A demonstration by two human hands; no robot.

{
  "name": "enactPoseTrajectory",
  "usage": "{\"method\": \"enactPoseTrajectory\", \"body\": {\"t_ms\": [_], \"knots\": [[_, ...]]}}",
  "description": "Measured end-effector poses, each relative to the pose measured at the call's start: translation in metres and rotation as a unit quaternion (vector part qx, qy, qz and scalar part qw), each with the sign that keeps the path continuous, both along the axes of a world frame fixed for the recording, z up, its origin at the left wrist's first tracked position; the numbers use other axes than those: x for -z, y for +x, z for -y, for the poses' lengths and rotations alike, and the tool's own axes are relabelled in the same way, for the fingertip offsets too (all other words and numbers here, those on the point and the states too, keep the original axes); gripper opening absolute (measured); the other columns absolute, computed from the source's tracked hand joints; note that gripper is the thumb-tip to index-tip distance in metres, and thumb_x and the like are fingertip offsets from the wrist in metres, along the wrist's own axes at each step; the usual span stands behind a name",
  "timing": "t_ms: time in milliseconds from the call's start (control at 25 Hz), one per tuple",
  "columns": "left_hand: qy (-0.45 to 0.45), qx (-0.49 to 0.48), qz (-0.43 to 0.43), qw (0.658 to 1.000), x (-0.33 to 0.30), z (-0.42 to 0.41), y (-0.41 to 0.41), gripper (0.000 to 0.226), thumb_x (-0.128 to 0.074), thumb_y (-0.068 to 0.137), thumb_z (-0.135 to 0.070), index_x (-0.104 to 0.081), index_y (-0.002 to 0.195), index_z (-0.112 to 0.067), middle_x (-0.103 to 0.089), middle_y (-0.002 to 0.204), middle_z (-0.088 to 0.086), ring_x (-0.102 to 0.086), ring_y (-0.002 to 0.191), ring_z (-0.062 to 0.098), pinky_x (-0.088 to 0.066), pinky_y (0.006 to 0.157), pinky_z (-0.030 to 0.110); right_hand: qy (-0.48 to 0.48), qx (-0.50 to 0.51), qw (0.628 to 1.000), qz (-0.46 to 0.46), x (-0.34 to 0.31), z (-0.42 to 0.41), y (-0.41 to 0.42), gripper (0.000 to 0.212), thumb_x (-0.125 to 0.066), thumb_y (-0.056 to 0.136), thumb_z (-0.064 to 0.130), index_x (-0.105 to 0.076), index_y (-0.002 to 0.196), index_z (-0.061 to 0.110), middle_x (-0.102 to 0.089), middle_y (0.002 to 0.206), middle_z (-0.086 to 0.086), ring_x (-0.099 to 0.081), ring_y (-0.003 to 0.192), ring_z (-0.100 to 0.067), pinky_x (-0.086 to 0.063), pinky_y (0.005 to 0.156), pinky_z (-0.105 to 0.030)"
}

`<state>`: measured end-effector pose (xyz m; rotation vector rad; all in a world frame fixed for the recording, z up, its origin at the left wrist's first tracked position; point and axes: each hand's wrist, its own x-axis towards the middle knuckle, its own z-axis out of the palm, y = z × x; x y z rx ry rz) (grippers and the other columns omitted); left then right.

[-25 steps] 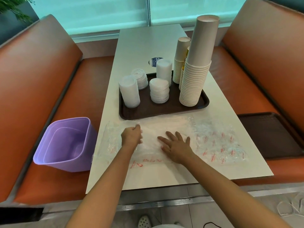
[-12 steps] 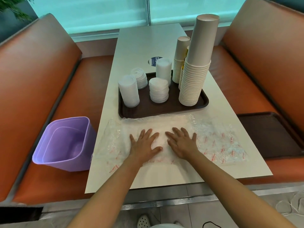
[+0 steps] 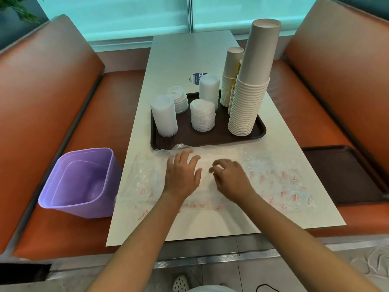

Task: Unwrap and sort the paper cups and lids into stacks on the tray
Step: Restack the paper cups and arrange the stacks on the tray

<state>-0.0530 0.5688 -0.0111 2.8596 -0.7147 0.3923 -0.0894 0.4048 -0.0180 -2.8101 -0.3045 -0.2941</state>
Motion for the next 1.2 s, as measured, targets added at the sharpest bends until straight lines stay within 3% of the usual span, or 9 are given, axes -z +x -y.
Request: {"method": "enactPoseTrajectory", "body": {"t_ms": [120, 280, 560, 640, 720, 800, 840, 920, 1200], "knots": [[-0.054, 0.013, -0.073, 0.996, -0.005, 0.012, 0.000, 0.031, -0.056, 0.090, -0.009, -0.062, 0.120, -0.016, -0.061, 0.121, 0.005, -0.058, 0.104, 0.026, -0.043, 0.090, 0.032, 0.000, -0.015, 0.993, -0.115, 0.018, -0.012, -0.007, 0.028, -0.044, 0.097, 0.018, -0.064, 0.116, 0.018, -0.057, 0.124, 0.000, -0.048, 0.117, -0.023, -0.034, 0.095, -0.037], [0.065, -0.080, -0.264, 0.959, 0.025, -0.009, 0.005, 0.064, -0.044, 0.091, -0.058, -0.025, 0.146, -0.031, -0.015, 0.157, 0.002, -0.013, 0.144, 0.023, -0.010, 0.114, 0.050, -0.009, 0.060, 0.988, -0.141, 0.027, -0.004, -0.005, 0.027, -0.041, 0.097, 0.028, -0.059, 0.116, 0.021, -0.053, 0.123, 0.001, -0.044, 0.117, -0.022, -0.030, 0.094, -0.036], [0.076, -0.157, -0.340, 0.924, 0.027, -0.025, 0.013, 0.120, -0.047, 0.062, -0.088, 0.008, 0.150, -0.028, 0.019, 0.157, 0.011, 0.018, 0.143, 0.032, 0.006, 0.115, 0.049, -0.128, 0.230, 0.957, -0.123, 0.007, 0.030, 0.001, 0.039, -0.049, 0.087, 0.010, -0.052, 0.125, 0.016, -0.046, 0.132, -0.006, -0.041, 0.122, -0.031, -0.031, 0.100, -0.046], [0.078, -0.153, -0.298, 0.939, 0.021, -0.020, 0.011, 0.113, -0.047, 0.067, -0.084, -0.001, 0.151, -0.025, 0.011, 0.158, 0.013, 0.012, 0.144, 0.035, 0.002, 0.114, 0.052, -0.053, 0.189, 0.981, -0.001, 0.001, 0.014, 0.005, 0.039, -0.059, 0.073, -0.002, -0.063, 0.110, 0.008, -0.057, 0.119, -0.014, -0.053, 0.112, -0.037, -0.040, 0.092, -0.048], [-0.034, -0.097, -0.105, 0.989, 0.014, -0.015, 0.006, 0.073, -0.052, 0.083, -0.061, -0.043, 0.139, -0.016, -0.033, 0.148, 0.019, -0.030, 0.136, 0.041, -0.027, 0.109, 0.050, -0.013, 0.102, 0.991, 0.082, 0.002, -0.009, 0.006, 0.037, -0.068, 0.062, -0.007, -0.068, 0.097, 0.006, -0.064, 0.106, -0.016, -0.061, 0.100, -0.036, -0.049, 0.085, -0.048], [-0.139, 0.002, 0.059, 0.989, 0.012, -0.009, 0.003, 0.025, -0.055, 0.088, -0.022, -0.068, 0.105, -0.009, -0.064, 0.107, 0.013, -0.063, 0.094, 0.032, -0.051, 0.081, 0.037, 0.016, 0.040, 0.998, 0.049, 0.007, -0.030, 0.005, 0.035, -0.069, 0.067, -0.007, -0.069, 0.098, 0.009, -0.065, 0.105, -0.014, -0.063, 0.097, -0.033, -0.051, 0.084, -0.044], [-0.136, 0.027, 0.020, 0.990, 0.010, -0.007, 0.002, 0.020, -0.054, 0.087, -0.010, -0.069, 0.101, -0.009, -0.066, 0.101, 0.010, -0.063, 0.086, 0.028, -0.050, 0.076, 0.033, 0.042, 0.031, 0.999, 0.009, 0.011, -0.036, 0.005, 0.032, -0.065, 0.074, -0.005, -0.068, 0.103, 0.010, -0.063, 0.109, -0.012, -0.061, 0.099, -0.031, -0.049, 0.085, -0.040], [-0.077, 0.000, -0.131, 0.988, 0.016, -0.009, -0.004, 0.026, -0.049, 0.093, -0.011, -0.063, 0.114, -0.015, -0.061, 0.115, 0.004, -0.057, 0.099, 0.021, -0.042, 0.087, 0.028, 0.060, 0.057, 0.992, -0.099, 0.023, -0.038, 0.004, 0.031, -0.053, 0.089, 0.012, -0.060, 0.120, 0.016, -0.054, 0.123, -0.007, -0.052, 0.113, -0.027, -0.039, 0.094, -0.037], [0.056, -0.126, -0.270, 0.953, 0.039, -0.040, 0.004, 0.093, -0.037, 0.080, -0.077, -0.004, 0.151, -0.028, 0.005, 0.159, 0.001, 0.007, 0.146, 0.024, 0.008, 0.115, 0.044, -0.024, 0.184, 0.956, -0.229, 0.041, -0.012, -0.004, 0.061, -0.033, 0.091, 0.061, -0.018, 0.146, 0.041, -0.003, 0.159, 0.001, 0.005, 0.146, -0.028, 0.010, 0.109, -0.064]]}}
